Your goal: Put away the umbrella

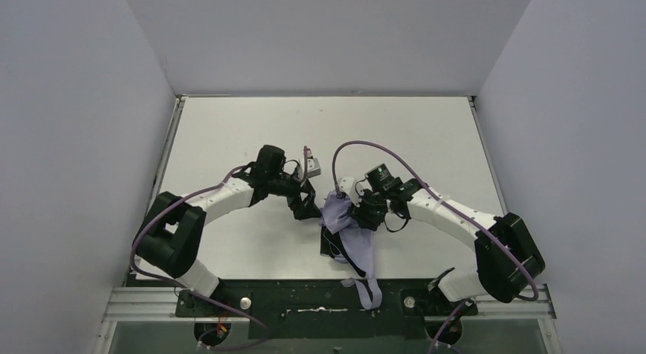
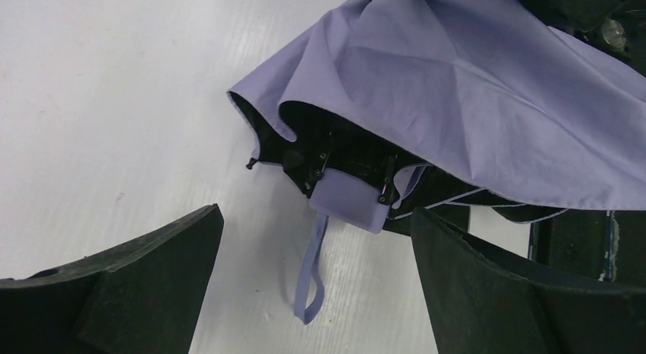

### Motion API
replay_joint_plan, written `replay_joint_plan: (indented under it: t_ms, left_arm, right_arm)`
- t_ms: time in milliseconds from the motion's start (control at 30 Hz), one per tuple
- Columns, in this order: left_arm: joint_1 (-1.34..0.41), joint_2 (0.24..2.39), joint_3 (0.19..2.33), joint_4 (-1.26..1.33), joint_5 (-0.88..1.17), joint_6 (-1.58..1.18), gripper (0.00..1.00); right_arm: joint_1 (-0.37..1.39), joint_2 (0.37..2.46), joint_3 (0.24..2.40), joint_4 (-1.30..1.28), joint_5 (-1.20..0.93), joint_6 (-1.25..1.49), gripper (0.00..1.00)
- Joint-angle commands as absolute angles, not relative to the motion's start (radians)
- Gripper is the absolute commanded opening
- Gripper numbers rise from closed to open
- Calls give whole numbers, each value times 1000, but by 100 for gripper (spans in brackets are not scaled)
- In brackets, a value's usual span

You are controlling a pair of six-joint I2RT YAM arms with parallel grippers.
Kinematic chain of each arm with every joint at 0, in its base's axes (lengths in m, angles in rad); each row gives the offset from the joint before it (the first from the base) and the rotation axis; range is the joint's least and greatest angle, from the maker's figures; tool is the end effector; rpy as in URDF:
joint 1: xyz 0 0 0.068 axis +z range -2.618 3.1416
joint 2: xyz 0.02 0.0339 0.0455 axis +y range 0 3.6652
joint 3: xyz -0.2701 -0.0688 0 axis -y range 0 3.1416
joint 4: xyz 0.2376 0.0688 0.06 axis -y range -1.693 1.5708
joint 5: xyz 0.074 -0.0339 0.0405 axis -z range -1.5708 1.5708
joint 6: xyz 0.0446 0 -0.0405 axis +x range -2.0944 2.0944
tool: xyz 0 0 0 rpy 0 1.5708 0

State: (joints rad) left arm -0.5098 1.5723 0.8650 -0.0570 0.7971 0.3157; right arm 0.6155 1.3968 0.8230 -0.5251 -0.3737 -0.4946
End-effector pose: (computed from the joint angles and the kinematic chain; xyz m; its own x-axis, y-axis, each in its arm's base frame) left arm 0.2602 -0.1820 0.2020 -0.3284 0.4322 -0.8399 0.9401 0.2354 -0.2464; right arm 0.2011 0.1622 0.1980 -0.3206 -0.7680 -0.5544 -0.9376 0.3406 0.0704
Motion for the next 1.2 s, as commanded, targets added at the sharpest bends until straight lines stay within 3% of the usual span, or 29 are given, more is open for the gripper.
replay_joint_plan:
  t_ms: [0, 633, 900, 1033, 1167]
  left_arm:
    - [-540, 1621, 924, -32, 886, 280, 92]
    - [-596, 1839, 904, 301, 942, 7, 95]
    - [-608, 1867, 888, 269, 995, 23, 82]
    - [-623, 1887, 928, 82, 998, 142, 63]
    - [-640, 1890, 955, -67, 992, 238, 53]
  right_arm:
    - [613, 1352, 835, -503, -363, -511, 19]
    - [617, 1347, 816, -458, -364, -501, 18]
    - [616, 1349, 809, -419, -359, -485, 18]
    - [617, 1347, 807, -407, -347, -482, 18]
    - [616, 1343, 803, -393, -337, -475, 19]
